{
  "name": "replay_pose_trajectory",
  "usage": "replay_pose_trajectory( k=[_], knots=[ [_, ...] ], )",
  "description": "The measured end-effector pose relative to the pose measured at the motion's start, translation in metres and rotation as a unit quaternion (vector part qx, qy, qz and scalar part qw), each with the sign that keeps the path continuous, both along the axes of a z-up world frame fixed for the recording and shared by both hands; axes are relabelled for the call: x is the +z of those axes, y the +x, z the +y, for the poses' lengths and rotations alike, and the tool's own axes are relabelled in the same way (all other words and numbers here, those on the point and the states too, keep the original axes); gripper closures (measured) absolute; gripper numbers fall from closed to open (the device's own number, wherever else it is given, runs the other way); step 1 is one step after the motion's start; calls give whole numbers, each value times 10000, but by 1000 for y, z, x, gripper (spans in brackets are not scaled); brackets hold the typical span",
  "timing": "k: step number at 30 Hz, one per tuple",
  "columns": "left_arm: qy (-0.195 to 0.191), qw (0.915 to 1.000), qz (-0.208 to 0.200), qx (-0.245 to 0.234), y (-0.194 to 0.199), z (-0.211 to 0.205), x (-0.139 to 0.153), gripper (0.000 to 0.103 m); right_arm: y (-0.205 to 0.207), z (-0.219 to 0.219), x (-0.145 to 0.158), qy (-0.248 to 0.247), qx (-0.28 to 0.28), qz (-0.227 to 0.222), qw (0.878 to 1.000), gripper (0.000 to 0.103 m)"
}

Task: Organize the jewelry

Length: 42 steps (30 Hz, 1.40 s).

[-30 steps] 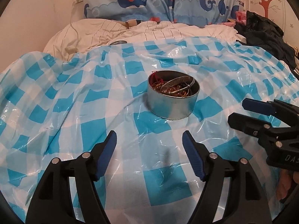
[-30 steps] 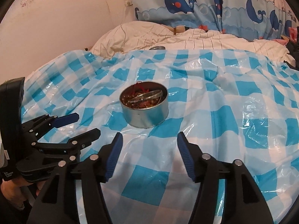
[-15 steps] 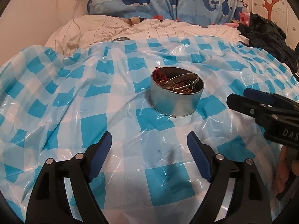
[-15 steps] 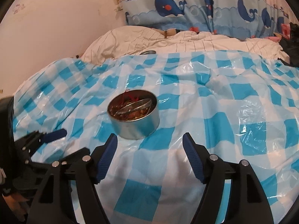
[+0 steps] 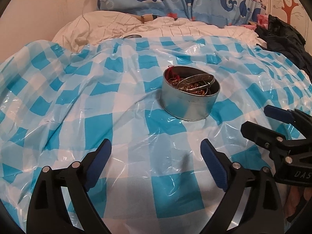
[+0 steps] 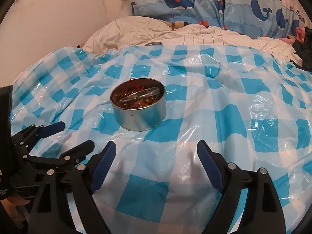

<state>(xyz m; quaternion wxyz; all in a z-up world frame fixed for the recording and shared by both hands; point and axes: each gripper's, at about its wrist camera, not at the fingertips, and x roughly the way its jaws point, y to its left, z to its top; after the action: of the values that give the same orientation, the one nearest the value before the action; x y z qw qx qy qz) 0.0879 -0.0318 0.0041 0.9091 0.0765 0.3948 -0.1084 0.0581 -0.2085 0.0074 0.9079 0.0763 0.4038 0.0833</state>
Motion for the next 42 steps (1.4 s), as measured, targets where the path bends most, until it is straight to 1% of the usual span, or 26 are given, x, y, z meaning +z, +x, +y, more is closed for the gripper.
replay_pose_trajectory(
  k=[17,35,42],
  knots=[
    [61,9998,34,173,3,-1,-2,7,-1,3,-1,13,-14,93,10000,18],
    [79,9995,150,265,6,0,-5,7,-2,4,-1,15,-8,113,9999,15],
    [175,9992,160,308,8,-1,-7,7,-3,4,-4,22,-35,173,9998,14]
  ],
)
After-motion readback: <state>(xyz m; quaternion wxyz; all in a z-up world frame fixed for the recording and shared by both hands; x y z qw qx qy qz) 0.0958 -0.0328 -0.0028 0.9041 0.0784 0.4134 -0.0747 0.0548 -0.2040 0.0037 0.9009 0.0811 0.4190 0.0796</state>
